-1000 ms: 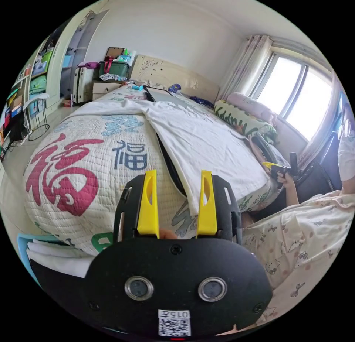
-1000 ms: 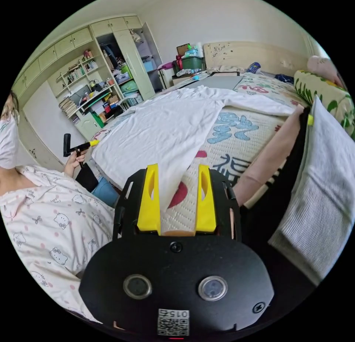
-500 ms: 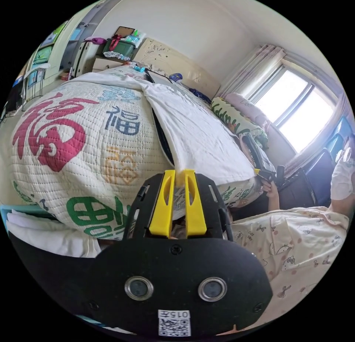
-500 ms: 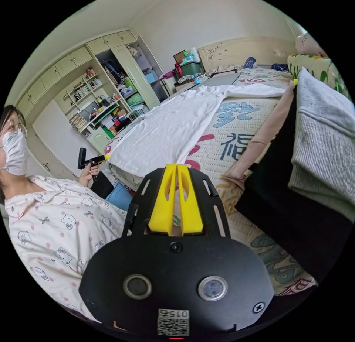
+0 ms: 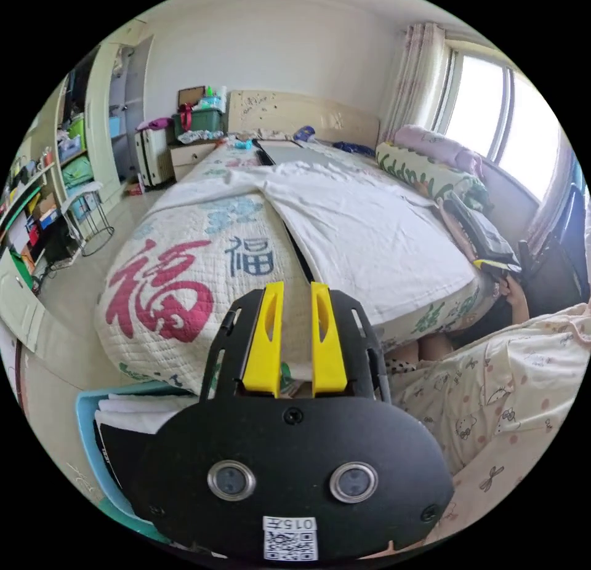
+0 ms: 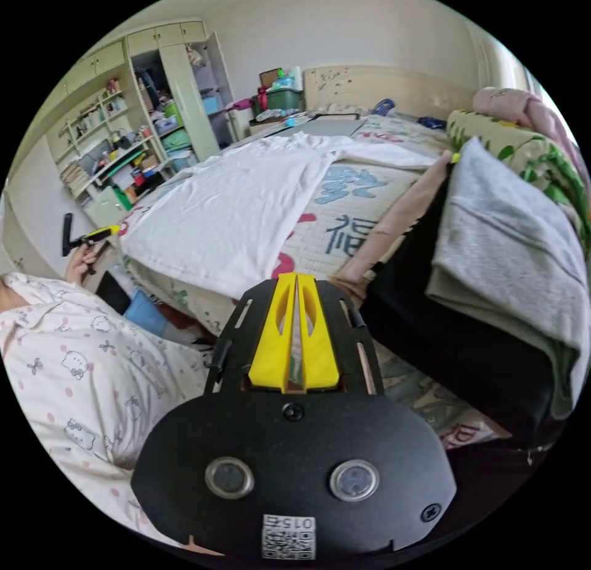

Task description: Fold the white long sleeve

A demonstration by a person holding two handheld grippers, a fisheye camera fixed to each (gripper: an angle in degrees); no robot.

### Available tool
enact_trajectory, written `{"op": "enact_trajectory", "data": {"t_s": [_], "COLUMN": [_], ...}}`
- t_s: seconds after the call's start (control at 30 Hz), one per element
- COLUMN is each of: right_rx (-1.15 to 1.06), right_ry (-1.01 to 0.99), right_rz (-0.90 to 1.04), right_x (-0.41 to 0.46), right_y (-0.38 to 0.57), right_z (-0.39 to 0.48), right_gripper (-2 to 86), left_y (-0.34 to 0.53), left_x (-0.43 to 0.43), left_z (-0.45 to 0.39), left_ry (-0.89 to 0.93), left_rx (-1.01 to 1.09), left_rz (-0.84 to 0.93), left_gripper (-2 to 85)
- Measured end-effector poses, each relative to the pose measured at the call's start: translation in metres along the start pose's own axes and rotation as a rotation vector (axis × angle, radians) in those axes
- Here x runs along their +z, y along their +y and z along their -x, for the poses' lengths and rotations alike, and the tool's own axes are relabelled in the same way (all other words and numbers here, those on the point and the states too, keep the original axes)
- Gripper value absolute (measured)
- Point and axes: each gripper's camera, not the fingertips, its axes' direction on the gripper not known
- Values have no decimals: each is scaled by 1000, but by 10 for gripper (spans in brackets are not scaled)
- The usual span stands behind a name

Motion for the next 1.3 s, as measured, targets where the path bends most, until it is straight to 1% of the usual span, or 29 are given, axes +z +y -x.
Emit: {"op": "enact_trajectory", "data": {"t_s": [0.07,0.1,0.13,0.17,0.23,0.33,0.37,0.4,0.43,0.47,0.5,0.57,0.63,0.7,0.73,0.77,0.83,0.87,1.03,1.1,1.13,1.2,1.27,1.3], "right_rx": [-4,-11,-36,-67,-86,-127,-134,-135,-131,-133,-135,-127,-128,-129,-138,-149,-131,-95,10,23,8,-42,-104,-115], "right_ry": [149,173,204,204,173,150,151,149,140,130,124,102,75,47,25,-8,-54,-60,-107,-88,-43,81,281,322], "right_rz": [-63,-90,-158,-237,-320,-347,-344,-340,-321,-296,-287,-247,-212,-165,-138,-124,-94,-56,0,41,75,144,224,238], "right_x": [-18,-22,-30,-36,-41,-31,-23,-19,-9,1,6,27,45,66,83,101,133,157,232,255,269,292,318,324], "right_y": [-2,-4,-8,-12,-28,-67,-86,-95,-115,-136,-145,-185,-215,-248,-272,-295,-333,-360,-442,-465,-478,-493,-508,-510], "right_z": [10,13,19,27,37,54,59,61,64,68,70,76,80,83,85,85,83,81,93,105,116,133,151,154], "right_gripper": [-8,-8,-9,-9,-9,-9,-9,-9,-8,-8,-8,-8,-8,-9,-10,-10,-10,-10,-10,-10,-10,-10,-10,-10], "left_y": [-17,-24,-41,-63,-103,-189,-225,-243,-278,-312,-327,-369,-384,-385,-383,-382,-383,-382,-385,-386,-387,-388,-391,-391], "left_x": [-34,-40,-48,-48,-36,16,44,60,96,136,157,236,283,317,335,346,354,361,392,399,404,411,420,422], "left_z": [-4,-7,-15,-24,-37,-47,-49,-50,-49,-46,-43,-23,-10,-12,-22,-35,-47,-52,-61,-62,-62,-60,-55,-53], "left_ry": [-46,-59,-100,-140,-159,-87,-50,-35,-16,-24,-38,-49,2,46,42,-7,-106,-119,-92,-86,-82,-68,-40,-35], "left_rx": [-9,1,27,54,96,150,159,167,174,173,166,85,36,60,129,210,225,232,264,260,257,249,232,229], "left_rz": [-160,-200,-271,-337,-409,-437,-432,-422,-386,-329,-295,-180,-119,-76,-21,20,0,1,59,63,65,67,71,71], "left_gripper": [77,77,73,68,64,64,63,62,60,57,54,37,30,35,39,44,33,35,49,50,50,49,49,49]}}
